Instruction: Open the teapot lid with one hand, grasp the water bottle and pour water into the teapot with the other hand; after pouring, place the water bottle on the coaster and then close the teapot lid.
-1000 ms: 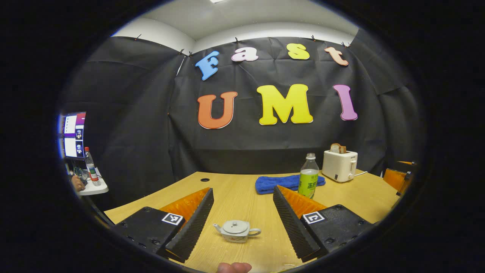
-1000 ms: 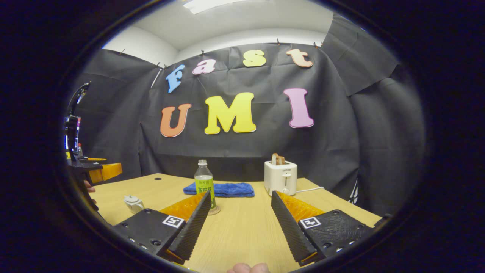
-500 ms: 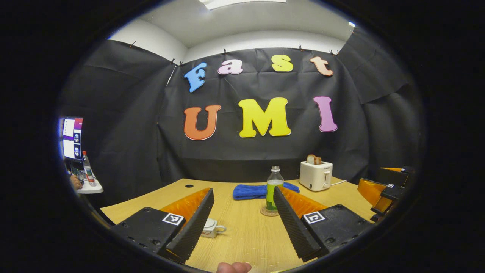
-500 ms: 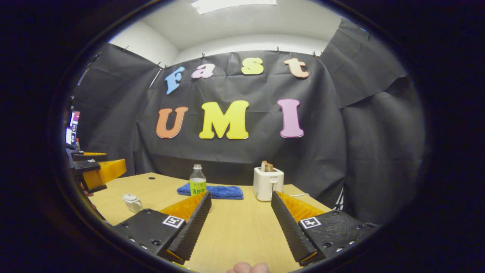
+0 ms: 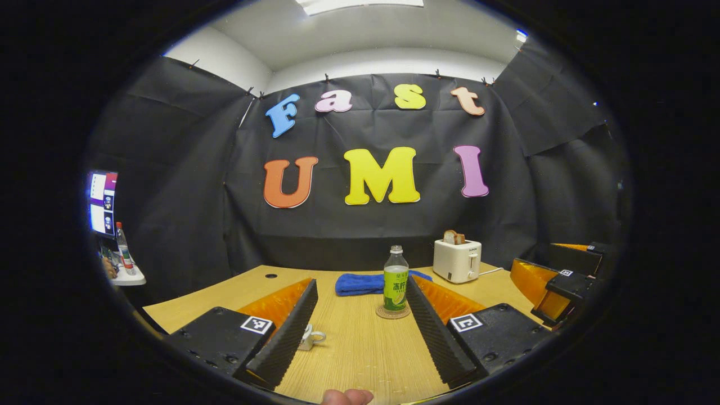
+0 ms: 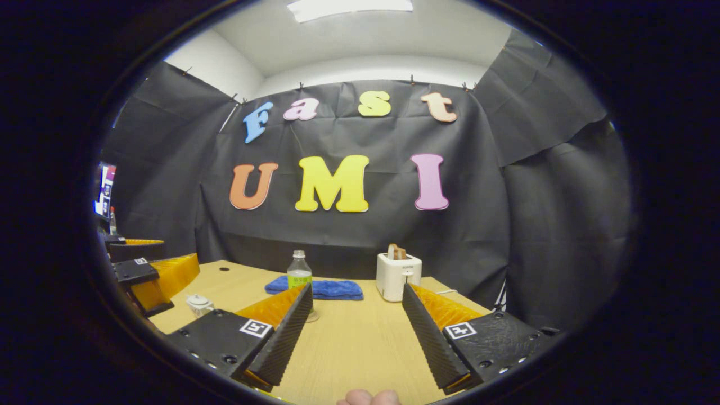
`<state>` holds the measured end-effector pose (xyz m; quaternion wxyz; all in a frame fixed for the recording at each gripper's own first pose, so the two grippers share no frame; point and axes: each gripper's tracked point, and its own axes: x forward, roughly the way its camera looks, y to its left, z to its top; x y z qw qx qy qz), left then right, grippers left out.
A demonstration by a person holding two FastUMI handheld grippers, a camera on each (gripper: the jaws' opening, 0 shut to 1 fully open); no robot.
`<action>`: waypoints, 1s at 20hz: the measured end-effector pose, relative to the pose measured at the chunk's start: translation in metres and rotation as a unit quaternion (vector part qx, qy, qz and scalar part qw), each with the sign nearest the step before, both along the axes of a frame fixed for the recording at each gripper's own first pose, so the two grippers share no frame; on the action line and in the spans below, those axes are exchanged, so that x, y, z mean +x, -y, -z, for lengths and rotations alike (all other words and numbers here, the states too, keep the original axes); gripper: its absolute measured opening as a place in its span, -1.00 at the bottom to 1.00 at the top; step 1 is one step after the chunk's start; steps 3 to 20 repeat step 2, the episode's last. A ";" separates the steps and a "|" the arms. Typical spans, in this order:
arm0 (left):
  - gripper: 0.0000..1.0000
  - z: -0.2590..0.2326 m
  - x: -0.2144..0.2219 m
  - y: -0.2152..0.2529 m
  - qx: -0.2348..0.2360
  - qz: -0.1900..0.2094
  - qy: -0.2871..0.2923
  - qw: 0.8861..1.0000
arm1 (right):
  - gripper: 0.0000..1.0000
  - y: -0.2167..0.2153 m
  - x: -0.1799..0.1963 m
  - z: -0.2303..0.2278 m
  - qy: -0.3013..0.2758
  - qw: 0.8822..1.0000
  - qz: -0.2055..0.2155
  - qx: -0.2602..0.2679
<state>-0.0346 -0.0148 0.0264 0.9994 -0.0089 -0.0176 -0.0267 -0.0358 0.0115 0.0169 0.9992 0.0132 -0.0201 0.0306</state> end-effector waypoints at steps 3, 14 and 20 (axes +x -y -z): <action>0.96 0.000 0.000 -0.004 -0.001 -0.005 0.000 1.000 | 0.90 -0.004 0.000 -0.003 0.004 1.000 -0.001 -0.004; 0.96 0.000 0.000 -0.004 -0.001 -0.005 0.000 1.000 | 0.90 -0.004 0.000 -0.003 0.004 1.000 -0.001 -0.004; 0.96 0.000 0.000 -0.004 -0.001 -0.005 0.000 1.000 | 0.90 -0.004 0.000 -0.003 0.004 1.000 -0.001 -0.004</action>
